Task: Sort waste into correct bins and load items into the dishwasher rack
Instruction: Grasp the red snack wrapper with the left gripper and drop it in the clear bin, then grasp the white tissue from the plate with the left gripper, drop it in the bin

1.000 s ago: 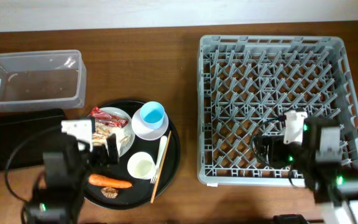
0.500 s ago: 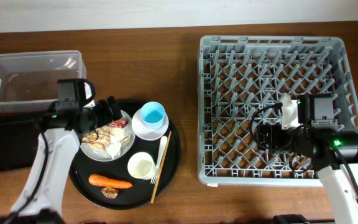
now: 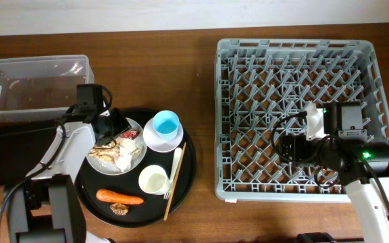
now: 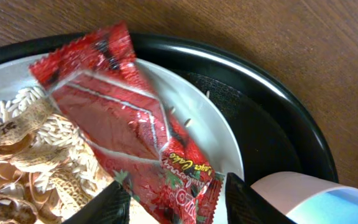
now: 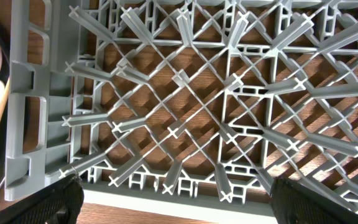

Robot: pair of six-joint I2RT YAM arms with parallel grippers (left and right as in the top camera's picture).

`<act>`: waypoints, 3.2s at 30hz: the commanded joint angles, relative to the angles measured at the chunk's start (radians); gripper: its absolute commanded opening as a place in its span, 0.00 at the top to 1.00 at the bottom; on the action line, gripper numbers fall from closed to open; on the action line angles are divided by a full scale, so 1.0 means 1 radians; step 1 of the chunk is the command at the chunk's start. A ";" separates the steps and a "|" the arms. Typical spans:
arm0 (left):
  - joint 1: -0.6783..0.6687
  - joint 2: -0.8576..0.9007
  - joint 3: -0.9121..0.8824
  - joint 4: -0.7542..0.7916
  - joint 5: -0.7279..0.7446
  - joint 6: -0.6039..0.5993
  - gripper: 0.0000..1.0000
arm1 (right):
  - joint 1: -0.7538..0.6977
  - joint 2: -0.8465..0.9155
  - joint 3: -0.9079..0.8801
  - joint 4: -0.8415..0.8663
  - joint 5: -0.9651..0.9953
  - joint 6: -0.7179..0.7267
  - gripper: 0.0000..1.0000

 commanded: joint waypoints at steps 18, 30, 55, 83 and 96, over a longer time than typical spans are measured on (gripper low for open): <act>0.045 -0.213 0.172 0.119 -0.335 0.133 0.99 | 0.005 -0.002 0.018 0.000 0.009 0.005 0.01; 0.218 0.085 0.172 0.509 -0.387 0.134 0.66 | 0.005 -0.002 0.018 0.000 0.009 0.005 0.01; -0.071 -0.179 -0.045 -0.454 -0.170 0.163 0.27 | 0.005 -0.002 0.018 -0.011 0.006 0.005 0.01; -0.068 -0.077 0.088 -0.443 -0.102 0.162 1.00 | 0.005 -0.002 0.018 -0.016 0.006 0.005 0.01; 0.171 -0.077 0.418 -0.040 -0.126 0.219 1.00 | 0.005 -0.002 0.018 -0.015 0.006 0.005 0.01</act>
